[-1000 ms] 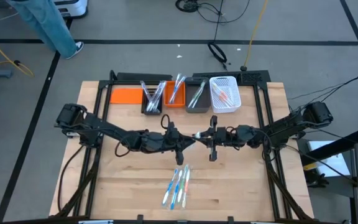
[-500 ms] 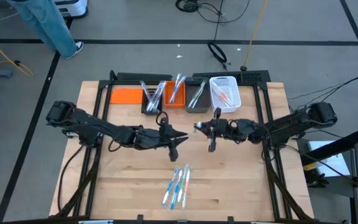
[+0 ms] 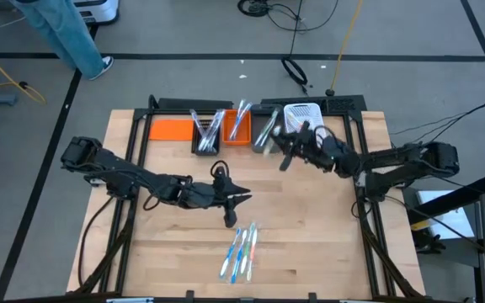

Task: Pick & Place Toothbrushes
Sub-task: Put the green toothbrush into the black bin

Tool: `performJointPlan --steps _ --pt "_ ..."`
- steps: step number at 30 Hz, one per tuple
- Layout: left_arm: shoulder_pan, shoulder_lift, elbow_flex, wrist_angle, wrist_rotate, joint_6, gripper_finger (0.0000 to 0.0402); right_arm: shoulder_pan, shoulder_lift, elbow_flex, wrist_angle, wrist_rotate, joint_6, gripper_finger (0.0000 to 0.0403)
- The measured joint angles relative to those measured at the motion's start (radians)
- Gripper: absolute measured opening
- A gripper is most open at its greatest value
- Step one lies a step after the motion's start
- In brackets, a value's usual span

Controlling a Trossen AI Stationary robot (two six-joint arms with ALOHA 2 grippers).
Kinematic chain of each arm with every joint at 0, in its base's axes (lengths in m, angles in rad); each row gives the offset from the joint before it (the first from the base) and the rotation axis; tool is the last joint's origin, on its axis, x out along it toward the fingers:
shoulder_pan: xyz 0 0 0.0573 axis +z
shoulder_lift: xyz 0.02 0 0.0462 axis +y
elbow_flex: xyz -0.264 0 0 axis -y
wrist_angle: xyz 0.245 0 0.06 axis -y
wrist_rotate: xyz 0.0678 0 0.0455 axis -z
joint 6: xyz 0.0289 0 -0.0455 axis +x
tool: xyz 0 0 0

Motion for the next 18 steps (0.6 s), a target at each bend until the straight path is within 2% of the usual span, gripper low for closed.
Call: performJointPlan --steps 9,18 --pt "0.013 0.000 0.000 -0.003 0.000 0.069 0.0076 -0.214 0.061 0.000 0.024 -0.127 0.170 0.0009" --pt "0.029 0.000 0.000 -0.005 -0.002 0.072 0.0076 -0.334 0.180 0.001 0.154 -0.161 0.284 0.0009"
